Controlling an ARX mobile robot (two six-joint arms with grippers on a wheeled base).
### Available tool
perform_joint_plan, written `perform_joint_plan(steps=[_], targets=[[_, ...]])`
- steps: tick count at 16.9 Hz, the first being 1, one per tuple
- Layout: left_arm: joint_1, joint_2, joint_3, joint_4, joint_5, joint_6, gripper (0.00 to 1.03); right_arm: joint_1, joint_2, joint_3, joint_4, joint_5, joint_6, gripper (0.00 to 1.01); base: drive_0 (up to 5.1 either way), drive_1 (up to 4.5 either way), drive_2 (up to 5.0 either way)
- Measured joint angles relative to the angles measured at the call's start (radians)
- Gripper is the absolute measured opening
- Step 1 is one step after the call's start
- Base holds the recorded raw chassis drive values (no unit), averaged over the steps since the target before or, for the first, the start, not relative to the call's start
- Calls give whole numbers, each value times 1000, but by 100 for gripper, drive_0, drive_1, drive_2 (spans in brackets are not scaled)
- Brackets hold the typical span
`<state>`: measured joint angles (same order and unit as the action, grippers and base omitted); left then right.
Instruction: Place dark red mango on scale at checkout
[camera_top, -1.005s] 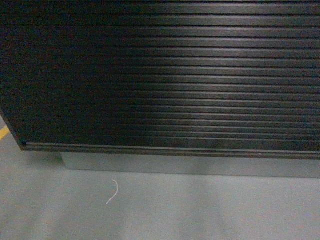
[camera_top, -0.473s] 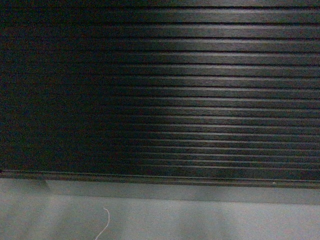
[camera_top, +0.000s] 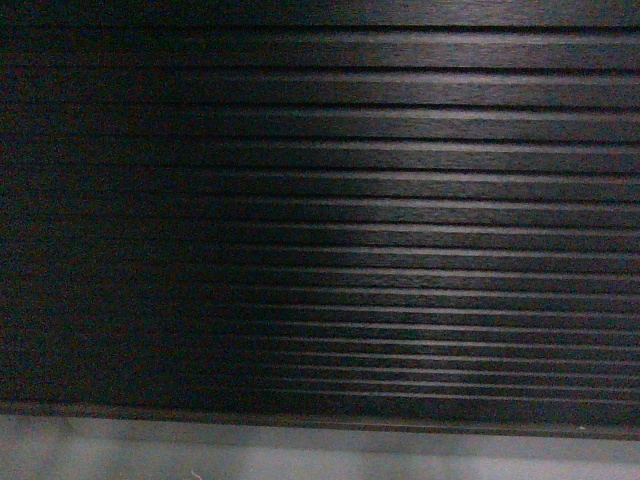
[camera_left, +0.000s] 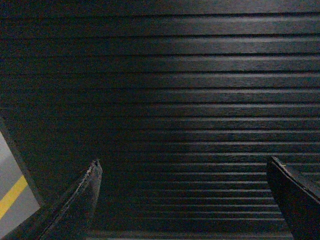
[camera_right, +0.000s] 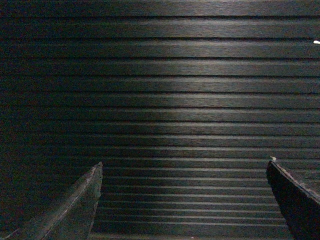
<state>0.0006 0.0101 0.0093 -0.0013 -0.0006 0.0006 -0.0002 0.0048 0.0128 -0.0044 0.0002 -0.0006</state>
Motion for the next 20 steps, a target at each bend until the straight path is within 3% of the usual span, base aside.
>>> perform_joint_plan(steps=[20], targets=[[0, 0, 0, -3, 0, 0, 98, 0, 0, 0, -1, -1, 1, 98, 0, 0, 0]])
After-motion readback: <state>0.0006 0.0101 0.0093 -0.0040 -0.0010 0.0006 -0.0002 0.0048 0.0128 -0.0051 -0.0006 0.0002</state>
